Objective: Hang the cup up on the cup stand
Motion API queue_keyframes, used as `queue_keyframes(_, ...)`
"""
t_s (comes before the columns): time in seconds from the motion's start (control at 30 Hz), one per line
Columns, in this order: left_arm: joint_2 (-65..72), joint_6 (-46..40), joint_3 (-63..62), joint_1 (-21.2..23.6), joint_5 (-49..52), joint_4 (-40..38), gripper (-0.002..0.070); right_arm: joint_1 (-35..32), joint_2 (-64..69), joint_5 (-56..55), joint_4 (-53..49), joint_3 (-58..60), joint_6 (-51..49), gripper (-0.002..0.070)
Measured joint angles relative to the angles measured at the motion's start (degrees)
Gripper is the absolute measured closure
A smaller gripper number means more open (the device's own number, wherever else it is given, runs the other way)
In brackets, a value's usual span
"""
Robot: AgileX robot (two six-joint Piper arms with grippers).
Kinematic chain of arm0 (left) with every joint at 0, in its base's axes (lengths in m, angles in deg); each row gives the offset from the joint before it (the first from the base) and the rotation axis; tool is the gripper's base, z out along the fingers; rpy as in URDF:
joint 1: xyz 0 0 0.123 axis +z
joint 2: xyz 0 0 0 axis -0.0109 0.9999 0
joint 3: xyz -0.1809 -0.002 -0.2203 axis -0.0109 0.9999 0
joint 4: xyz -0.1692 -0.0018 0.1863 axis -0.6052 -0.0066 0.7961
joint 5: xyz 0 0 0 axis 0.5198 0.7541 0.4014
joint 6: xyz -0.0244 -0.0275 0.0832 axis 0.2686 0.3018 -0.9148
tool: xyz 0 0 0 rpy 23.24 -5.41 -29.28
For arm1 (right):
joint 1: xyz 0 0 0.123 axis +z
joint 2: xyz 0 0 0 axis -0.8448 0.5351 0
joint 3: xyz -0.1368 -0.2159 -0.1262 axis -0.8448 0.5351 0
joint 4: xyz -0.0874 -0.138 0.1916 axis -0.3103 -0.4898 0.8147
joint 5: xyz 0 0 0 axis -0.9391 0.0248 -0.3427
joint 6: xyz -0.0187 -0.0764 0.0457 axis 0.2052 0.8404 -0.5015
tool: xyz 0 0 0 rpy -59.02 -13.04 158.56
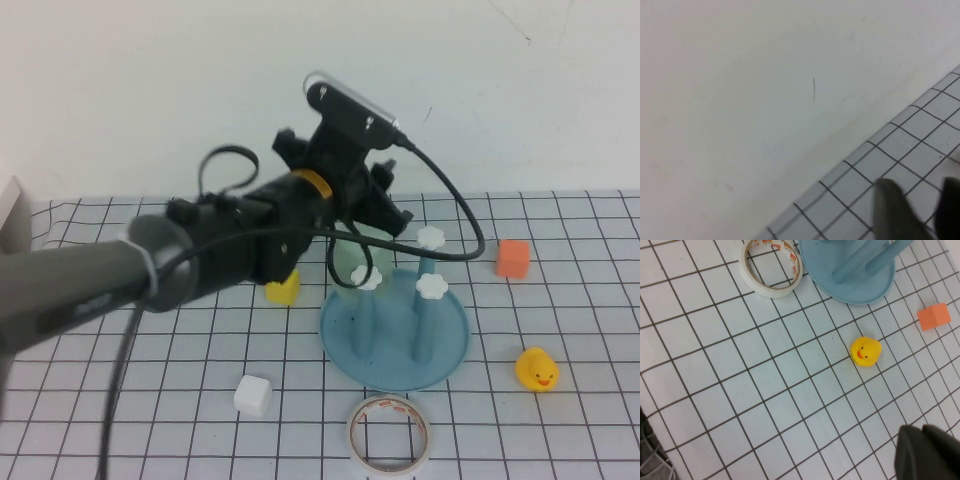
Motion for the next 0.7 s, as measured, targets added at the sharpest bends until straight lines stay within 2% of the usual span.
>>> queue_keyframes(0.03, -1.6, -2.8, 0.0, 0.0, 1.2, 0.0, 0.0498, 0.0, 0.0, 0.0, 0.0, 0.0, 0.0, 0.0678)
queue_keyframes(0.07, -3.2, -5.1, 0.0, 0.0, 2.7, 0.0, 0.0558, 0.0, 0.0, 0.0, 0.0, 0.0, 0.0, 0.0678)
queue_keyframes(0.17, -8.5, -8.1, 0.0, 0.0, 6.7, -0.5, 0.0639, 0.0, 0.0, 0.0, 0.0, 0.0, 0.0, 0.0678)
queue_keyframes(0.43, -26.4, -8.6, 2.0, 0.0, 7.7, -5.9, 0.0674, 0.0, 0.0, 0.0, 0.0, 0.0, 0.0, 0.0678)
queue_keyframes(0.7, -48.4, -13.9, 16.9, 0.0, 7.2, -7.4, 0.0675, 0.0, 0.0, 0.0, 0.0, 0.0, 0.0, 0.0678)
